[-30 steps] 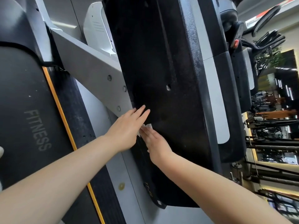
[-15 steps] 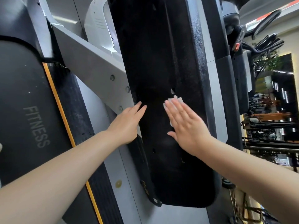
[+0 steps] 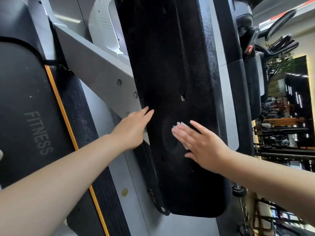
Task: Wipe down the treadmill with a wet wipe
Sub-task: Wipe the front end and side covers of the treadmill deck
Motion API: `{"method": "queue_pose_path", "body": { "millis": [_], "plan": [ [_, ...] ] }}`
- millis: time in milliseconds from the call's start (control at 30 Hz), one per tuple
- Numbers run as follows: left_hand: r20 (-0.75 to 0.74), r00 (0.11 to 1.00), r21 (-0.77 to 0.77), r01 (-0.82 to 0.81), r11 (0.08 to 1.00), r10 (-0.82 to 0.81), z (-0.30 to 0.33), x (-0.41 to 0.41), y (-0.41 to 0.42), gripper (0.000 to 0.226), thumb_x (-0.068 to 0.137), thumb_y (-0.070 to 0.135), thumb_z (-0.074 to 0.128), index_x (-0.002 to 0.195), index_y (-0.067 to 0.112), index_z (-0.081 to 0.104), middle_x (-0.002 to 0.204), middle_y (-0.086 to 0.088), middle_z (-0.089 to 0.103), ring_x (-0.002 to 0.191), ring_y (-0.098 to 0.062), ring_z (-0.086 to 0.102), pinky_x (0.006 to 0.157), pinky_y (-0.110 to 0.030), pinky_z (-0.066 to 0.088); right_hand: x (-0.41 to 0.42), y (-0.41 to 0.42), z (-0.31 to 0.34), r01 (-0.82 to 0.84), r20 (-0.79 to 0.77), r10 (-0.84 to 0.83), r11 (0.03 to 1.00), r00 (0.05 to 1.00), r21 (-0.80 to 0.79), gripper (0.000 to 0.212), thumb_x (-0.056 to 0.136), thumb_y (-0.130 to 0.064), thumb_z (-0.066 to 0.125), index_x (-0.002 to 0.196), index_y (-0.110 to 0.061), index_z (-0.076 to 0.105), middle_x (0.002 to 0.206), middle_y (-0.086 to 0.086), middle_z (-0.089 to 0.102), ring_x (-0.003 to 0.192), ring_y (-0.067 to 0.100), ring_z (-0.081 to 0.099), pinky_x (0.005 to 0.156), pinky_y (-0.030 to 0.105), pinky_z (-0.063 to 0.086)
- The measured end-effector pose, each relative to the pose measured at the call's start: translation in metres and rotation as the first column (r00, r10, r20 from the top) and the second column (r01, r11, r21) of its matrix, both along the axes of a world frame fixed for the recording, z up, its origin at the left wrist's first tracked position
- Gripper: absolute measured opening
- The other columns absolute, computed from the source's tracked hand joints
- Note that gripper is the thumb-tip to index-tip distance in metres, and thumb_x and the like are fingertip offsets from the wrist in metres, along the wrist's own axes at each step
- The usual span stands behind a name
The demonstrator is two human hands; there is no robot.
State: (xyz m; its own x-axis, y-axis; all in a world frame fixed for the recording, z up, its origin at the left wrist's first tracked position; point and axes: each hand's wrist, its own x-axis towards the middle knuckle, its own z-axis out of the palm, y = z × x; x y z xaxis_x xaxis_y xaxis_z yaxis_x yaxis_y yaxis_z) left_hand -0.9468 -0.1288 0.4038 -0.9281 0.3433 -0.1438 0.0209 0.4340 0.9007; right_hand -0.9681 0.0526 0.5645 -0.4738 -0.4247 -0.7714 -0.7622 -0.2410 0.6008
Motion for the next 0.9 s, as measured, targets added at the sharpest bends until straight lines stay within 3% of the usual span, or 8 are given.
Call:
{"method": "queue_pose_path", "body": {
  "millis": [67,133,267,333,467,600,767,900],
  "plan": [
    [0.011,1.0,0.005,0.006,1.0,-0.006,0.003,-0.002,0.004,0.08,0.091,-0.005,0.044,0.151,0.022,0.0,0.159,0.003,-0.002,0.142,-0.023,0.014,0.109,-0.032,0.027,-0.027,-0.024,-0.005,0.036,-0.119,-0.05,0.993,0.992,-0.114,0.072,0.092,-0.053,0.021,0.148,-0.008,0.008,0.157,0.004,0.014,0.146,0.021,0.011,0.114,0.044,-0.01],
    [0.013,1.0,0.03,-0.015,0.999,0.015,0.006,-0.005,0.006,0.08,0.091,-0.004,0.045,0.151,0.022,0.0,0.159,0.003,-0.002,0.142,-0.023,0.013,0.109,-0.032,0.027,-0.037,-0.044,-0.027,0.035,-0.161,-0.064,0.983,0.985,-0.179,0.075,0.095,-0.052,0.013,0.146,-0.001,-0.007,0.158,0.011,-0.002,0.146,0.026,-0.004,0.113,0.043,-0.015],
    [-0.016,0.994,0.089,-0.103,0.991,0.105,0.019,-0.019,-0.002,0.081,0.089,-0.005,0.047,0.151,0.022,0.003,0.159,0.003,-0.004,0.143,-0.023,0.011,0.108,-0.031,0.028,-0.008,-0.04,-0.059,0.134,-0.028,-0.136,0.99,0.99,-0.041,0.075,0.1,-0.05,0.013,0.139,0.004,-0.022,0.157,0.016,-0.014,0.143,0.029,-0.019,0.105,0.043,-0.023],
    [-0.045,0.989,0.092,-0.135,0.987,0.14,0.027,-0.032,-0.009,0.081,0.089,-0.005,0.049,0.152,0.022,0.005,0.159,0.003,-0.003,0.143,-0.023,0.012,0.107,-0.031,0.03,-0.007,-0.028,-0.037,0.079,-0.008,-0.08,0.995,0.997,-0.059,0.074,0.099,-0.05,0.017,0.143,0.001,-0.013,0.159,0.011,-0.005,0.145,0.026,-0.01,0.109,0.046,-0.022],
    [-0.047,0.981,0.098,-0.181,0.979,0.186,0.039,-0.055,-0.021,0.083,0.089,-0.005,0.05,0.152,0.023,0.004,0.159,0.004,-0.004,0.142,-0.023,0.014,0.104,-0.031,0.033,-0.066,-0.043,0.018,-0.048,-0.26,-0.036,0.95,0.965,-0.308,0.066,0.095,-0.047,0.023,0.147,-0.006,0.024,0.154,0.007,0.028,0.143,0.023,0.02,0.116,0.043,0.002],
    [-0.084,0.977,0.112,-0.186,0.976,0.196,0.053,-0.068,-0.026,0.083,0.089,-0.004,0.049,0.152,0.023,0.002,0.159,0.003,-0.004,0.143,-0.023,0.011,0.108,-0.031,0.029,-0.084,-0.06,0.009,0.0,-0.307,-0.126,0.925,0.943,-0.38,0.074,0.09,-0.047,0.009,0.148,-0.002,0.018,0.155,0.013,0.021,0.144,0.026,0.011,0.117,0.042,0.001],
    [-0.092,0.979,0.118,-0.169,0.979,0.18,0.058,-0.078,-0.031,0.084,0.088,-0.007,0.048,0.151,0.026,0.005,0.159,0.007,-0.005,0.144,-0.021,0.009,0.105,-0.03,0.033,-0.054,-0.029,0.022,0.071,-0.071,-0.099,0.942,0.993,-0.327,0.069,0.09,-0.043,0.024,0.146,-0.002,0.03,0.152,0.011,0.031,0.142,0.024,0.02,0.117,0.041,0.007],
    [-0.095,0.978,0.159,-0.167,0.973,0.183,0.057,-0.083,-0.025,0.088,0.084,-0.011,0.048,0.151,0.03,0.008,0.158,0.012,-0.007,0.138,-0.019,0.025,0.083,-0.024,0.044,-0.101,-0.06,0.035,0.036,-0.203,-0.135,0.903,0.97,-0.429,0.066,0.092,-0.041,0.023,0.145,-0.003,0.031,0.152,0.011,0.032,0.141,0.024,0.027,0.116,0.042,0.01]
  ]
}}
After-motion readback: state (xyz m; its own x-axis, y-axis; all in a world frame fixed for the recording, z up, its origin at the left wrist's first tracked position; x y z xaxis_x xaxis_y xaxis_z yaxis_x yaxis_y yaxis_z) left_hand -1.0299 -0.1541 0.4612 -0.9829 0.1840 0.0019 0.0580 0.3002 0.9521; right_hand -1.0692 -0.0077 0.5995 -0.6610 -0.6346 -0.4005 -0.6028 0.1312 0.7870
